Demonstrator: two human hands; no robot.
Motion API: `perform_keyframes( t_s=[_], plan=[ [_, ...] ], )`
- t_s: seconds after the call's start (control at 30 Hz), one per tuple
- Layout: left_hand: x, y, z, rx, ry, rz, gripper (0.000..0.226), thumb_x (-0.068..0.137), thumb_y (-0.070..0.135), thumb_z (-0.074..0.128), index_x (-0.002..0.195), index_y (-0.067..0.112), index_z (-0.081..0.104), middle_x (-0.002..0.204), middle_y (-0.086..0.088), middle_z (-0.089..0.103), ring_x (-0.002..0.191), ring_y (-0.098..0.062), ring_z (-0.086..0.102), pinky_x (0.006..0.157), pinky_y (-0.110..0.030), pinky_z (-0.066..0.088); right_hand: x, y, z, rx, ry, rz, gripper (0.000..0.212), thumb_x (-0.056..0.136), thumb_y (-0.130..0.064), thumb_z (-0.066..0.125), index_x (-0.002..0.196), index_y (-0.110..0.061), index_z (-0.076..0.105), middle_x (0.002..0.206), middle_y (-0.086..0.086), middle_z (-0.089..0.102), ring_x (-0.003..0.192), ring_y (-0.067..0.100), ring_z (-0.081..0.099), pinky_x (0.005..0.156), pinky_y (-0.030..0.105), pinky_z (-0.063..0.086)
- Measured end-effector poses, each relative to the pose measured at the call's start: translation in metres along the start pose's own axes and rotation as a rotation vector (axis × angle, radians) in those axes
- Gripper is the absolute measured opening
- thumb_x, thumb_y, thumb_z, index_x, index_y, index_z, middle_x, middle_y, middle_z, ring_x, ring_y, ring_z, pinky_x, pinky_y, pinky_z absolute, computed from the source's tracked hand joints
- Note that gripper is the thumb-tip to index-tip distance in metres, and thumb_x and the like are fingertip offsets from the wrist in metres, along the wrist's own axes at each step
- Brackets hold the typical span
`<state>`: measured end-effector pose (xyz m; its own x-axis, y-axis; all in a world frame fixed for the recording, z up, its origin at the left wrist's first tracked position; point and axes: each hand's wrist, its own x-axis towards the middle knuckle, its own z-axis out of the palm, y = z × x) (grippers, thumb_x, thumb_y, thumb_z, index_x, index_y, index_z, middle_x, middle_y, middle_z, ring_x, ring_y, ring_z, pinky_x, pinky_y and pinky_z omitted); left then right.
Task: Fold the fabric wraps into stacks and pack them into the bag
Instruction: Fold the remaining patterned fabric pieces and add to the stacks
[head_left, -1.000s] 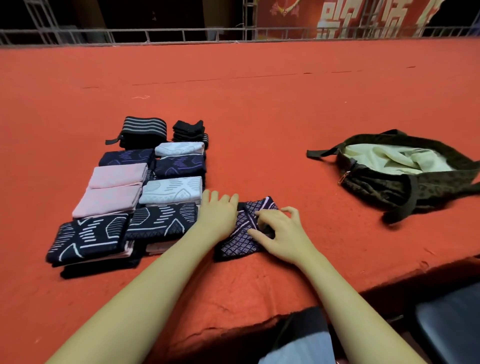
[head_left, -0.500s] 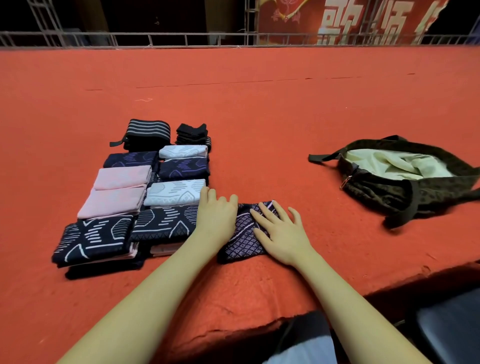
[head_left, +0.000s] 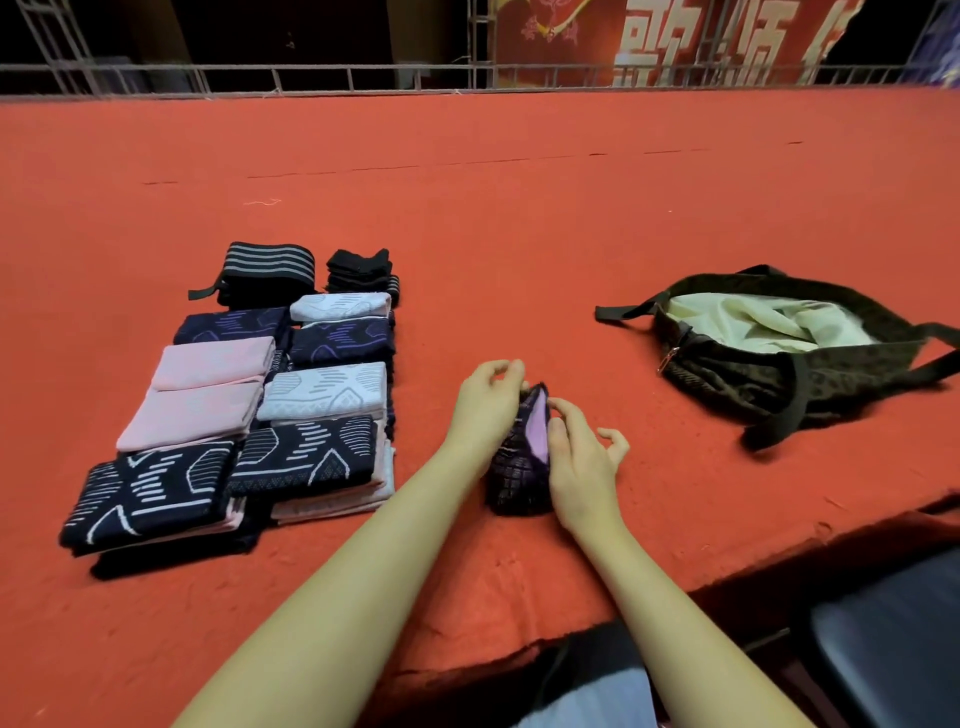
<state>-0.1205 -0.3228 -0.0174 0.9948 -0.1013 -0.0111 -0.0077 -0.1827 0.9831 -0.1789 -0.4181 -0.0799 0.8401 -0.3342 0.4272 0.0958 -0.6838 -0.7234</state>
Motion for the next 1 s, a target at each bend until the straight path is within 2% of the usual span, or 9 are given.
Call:
perform_keyframes(
  t_s=[0.07,0.13,0.2,0.3,0.53,0.73,0.8,0.9,1.0],
  plan=[
    [-0.005,-0.011,-0.002,0.083,-0.131,0.034,0.033,0.099,0.017,0.043,0.130,0.012,0.053,0.131,-0.007,0.057,0.127,-0.019,0.048,0.110,-0.036,0.032,-0.002,0.000,-0.001,-0.008,0.086,0.015,0.062,0.085,-0.055,0.017,0.115,-0.019,0.058,0.099,-0.010,0.064,0.099,0.001,0.048,0.098,0.032,0.016],
    [-0.008,-0.028,-0.011,0.490,-0.218,0.167,0.044,0.101,0.018,0.035,0.145,0.017,0.036,0.152,-0.003,0.033,0.141,-0.018,0.029,0.116,-0.037,0.019,-0.003,0.000,-0.002,-0.061,0.096,0.029,0.058,0.084,-0.058,0.024,0.111,-0.020,0.059,0.097,-0.013,0.063,0.098,0.003,0.052,0.097,0.034,0.017],
    [-0.013,-0.041,-0.018,0.856,-0.297,0.248,0.048,0.103,0.025,0.027,0.151,0.023,0.021,0.160,0.001,0.012,0.146,-0.019,0.009,0.118,-0.039,0.008,-0.004,0.001,0.000,-0.160,0.091,-0.010,0.053,0.084,-0.059,0.029,0.105,-0.023,0.061,0.100,-0.013,0.063,0.099,0.008,0.055,0.095,0.033,0.016],
    [-0.017,-0.053,-0.016,1.072,-0.308,0.206,0.050,0.103,0.036,0.019,0.152,0.029,0.011,0.161,0.005,-0.001,0.147,-0.022,-0.001,0.117,-0.044,0.001,-0.006,0.000,-0.001,-0.160,0.101,-0.052,0.047,0.084,-0.059,0.031,0.085,-0.025,0.064,0.097,-0.014,0.062,0.098,0.011,0.055,0.090,0.029,0.014],
    [-0.003,-0.049,-0.014,1.186,-0.273,0.113,0.052,0.103,0.042,0.019,0.152,0.033,0.007,0.161,0.002,-0.003,0.147,-0.026,-0.005,0.114,-0.051,-0.004,-0.010,-0.002,0.001,-0.237,0.110,-0.070,0.047,0.075,-0.068,0.044,0.068,-0.023,0.056,0.097,-0.014,0.056,0.098,0.009,0.048,0.088,0.027,0.011],
    [0.005,-0.045,-0.020,1.219,-0.280,0.115,0.050,0.102,0.047,0.018,0.151,0.038,0.012,0.160,0.002,0.006,0.147,-0.025,0.001,0.114,-0.051,-0.002,-0.010,0.002,0.003,-0.385,0.042,-0.002,0.047,0.069,-0.067,0.040,0.077,-0.021,0.049,0.106,-0.005,0.051,0.107,0.020,0.044,0.091,0.035,0.016],
    [0.005,-0.045,-0.021,1.224,-0.268,0.127,0.050,0.102,0.047,0.019,0.151,0.037,0.014,0.160,0.001,0.008,0.147,-0.025,0.003,0.114,-0.051,-0.001,-0.010,0.004,0.003,-0.423,-0.020,0.004,0.039,0.073,-0.060,0.043,0.073,-0.021,0.047,0.109,-0.004,0.051,0.110,0.020,0.041,0.093,0.035,0.015],
    [0.002,-0.045,-0.023,1.181,-0.187,0.182,0.051,0.102,0.043,0.025,0.151,0.032,0.016,0.160,-0.001,0.010,0.146,-0.022,0.006,0.114,-0.048,0.003,-0.010,0.006,0.001,-0.290,-0.038,-0.071,0.020,0.080,-0.035,0.058,0.073,-0.020,0.048,0.111,-0.002,0.052,0.111,0.020,0.040,0.089,0.028,0.012],
    [-0.002,-0.044,-0.025,1.022,-0.041,0.375,0.051,0.101,0.033,0.034,0.150,0.028,0.021,0.159,-0.002,0.015,0.145,-0.017,0.013,0.113,-0.040,0.009,-0.008,0.005,0.001,-0.156,0.044,-0.089,0.010,0.079,-0.030,0.053,0.080,-0.021,0.050,0.104,-0.006,0.052,0.104,0.016,0.044,0.083,0.023,0.012]
  ],
)
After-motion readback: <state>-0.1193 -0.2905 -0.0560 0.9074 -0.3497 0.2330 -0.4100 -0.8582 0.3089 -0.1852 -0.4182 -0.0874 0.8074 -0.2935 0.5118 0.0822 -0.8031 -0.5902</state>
